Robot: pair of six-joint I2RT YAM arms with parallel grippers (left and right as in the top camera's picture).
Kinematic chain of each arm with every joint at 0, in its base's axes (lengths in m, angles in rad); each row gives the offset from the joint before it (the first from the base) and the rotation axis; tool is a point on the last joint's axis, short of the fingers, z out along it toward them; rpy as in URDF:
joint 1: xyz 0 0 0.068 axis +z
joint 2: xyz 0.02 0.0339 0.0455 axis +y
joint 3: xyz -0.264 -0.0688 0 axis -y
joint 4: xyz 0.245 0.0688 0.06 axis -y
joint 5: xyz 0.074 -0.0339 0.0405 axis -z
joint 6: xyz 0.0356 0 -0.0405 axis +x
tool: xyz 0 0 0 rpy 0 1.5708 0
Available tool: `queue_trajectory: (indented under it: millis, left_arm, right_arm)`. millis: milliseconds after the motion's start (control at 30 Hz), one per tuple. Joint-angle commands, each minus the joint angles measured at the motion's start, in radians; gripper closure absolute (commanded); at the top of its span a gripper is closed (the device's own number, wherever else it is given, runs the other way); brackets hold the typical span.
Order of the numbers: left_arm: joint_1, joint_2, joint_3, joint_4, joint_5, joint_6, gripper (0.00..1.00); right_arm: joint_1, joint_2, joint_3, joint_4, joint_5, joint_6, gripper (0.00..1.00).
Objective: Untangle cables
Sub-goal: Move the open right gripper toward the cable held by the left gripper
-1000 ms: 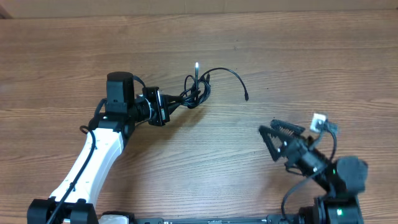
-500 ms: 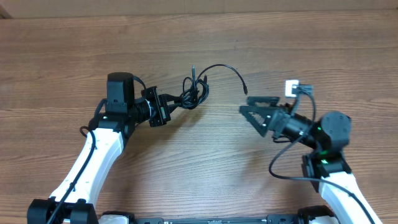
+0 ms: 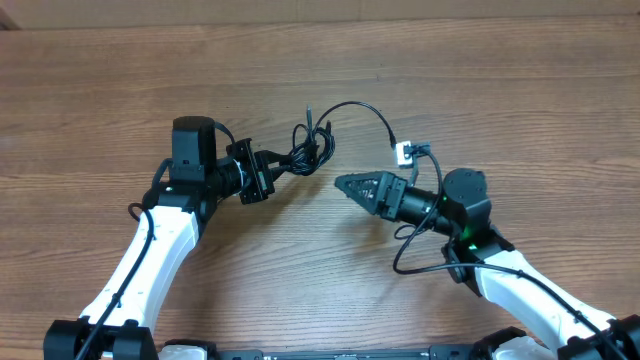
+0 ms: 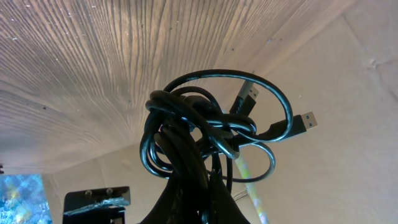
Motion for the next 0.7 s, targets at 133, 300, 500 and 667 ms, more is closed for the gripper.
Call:
queue_trajectory:
  millis: [133,300,500,667]
  left_arm:
    - [-0.008,-0.024,0.028,0.003,0.007,-0.014,0.96]
    - [-0.014,-0.024,0.028,0.004,0.051,-0.013,0.96]
    - [-0.052,-0.024,0.028,0.004,0.05,-0.01,0.96]
    - [-0.081,-0.024,0.028,0.007,0.031,-0.011,0.96]
  right_arm:
    - [0.018,0.011,0.01,-0.028,0.096,0.011,0.09]
    - [0.025,0.023,0.01,-0.108,0.186,0.022,0.19]
    - [0.025,0.022,0.01,-0.085,0.186,0.154,0.27]
    - [0.025,0.022,0.01,-0.085,0.19,0.265,0.44]
